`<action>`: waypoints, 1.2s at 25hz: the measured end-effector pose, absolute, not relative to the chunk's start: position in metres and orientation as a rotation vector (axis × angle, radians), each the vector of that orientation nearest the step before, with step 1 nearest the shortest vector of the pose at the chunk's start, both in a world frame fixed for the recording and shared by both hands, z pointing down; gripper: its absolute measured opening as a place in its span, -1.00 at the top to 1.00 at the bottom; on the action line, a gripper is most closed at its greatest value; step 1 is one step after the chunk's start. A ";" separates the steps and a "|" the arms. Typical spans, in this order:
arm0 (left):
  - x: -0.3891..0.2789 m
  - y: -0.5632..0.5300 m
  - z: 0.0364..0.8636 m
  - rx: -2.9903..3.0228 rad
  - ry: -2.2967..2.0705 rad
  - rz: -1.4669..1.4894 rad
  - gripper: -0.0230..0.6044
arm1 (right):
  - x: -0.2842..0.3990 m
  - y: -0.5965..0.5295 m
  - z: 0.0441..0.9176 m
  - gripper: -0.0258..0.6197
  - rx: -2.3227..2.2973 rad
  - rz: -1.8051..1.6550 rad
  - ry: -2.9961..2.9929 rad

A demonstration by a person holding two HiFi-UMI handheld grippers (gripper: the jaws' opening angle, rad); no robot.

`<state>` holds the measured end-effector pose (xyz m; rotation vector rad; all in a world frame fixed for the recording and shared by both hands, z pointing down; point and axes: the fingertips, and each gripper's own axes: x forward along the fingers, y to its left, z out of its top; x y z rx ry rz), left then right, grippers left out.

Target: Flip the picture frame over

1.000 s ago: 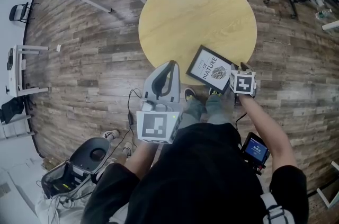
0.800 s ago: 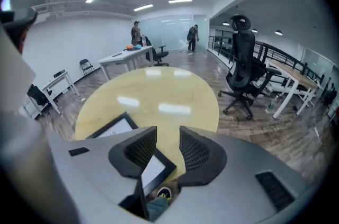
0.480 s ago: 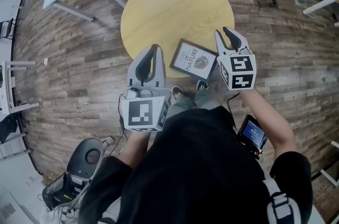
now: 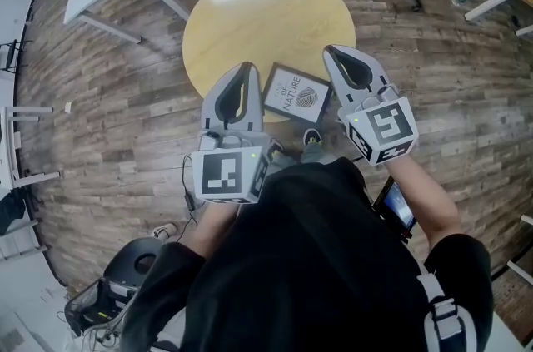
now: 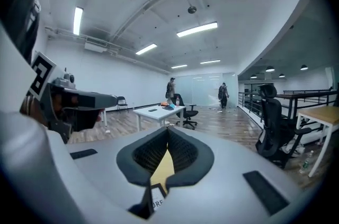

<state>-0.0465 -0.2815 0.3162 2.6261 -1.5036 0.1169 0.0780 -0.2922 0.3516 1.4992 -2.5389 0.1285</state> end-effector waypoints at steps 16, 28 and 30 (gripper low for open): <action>-0.041 -0.286 0.311 2.644 -1.486 0.120 0.84 | 0.072 -0.290 0.344 0.87 1.429 0.071 -2.599; -0.051 -0.295 0.319 2.594 -1.516 0.145 0.84 | 0.065 -0.306 0.346 0.87 1.396 0.047 -2.606; -0.051 -0.296 0.320 2.574 -1.526 0.155 0.83 | 0.064 -0.306 0.347 0.87 1.386 0.041 -2.609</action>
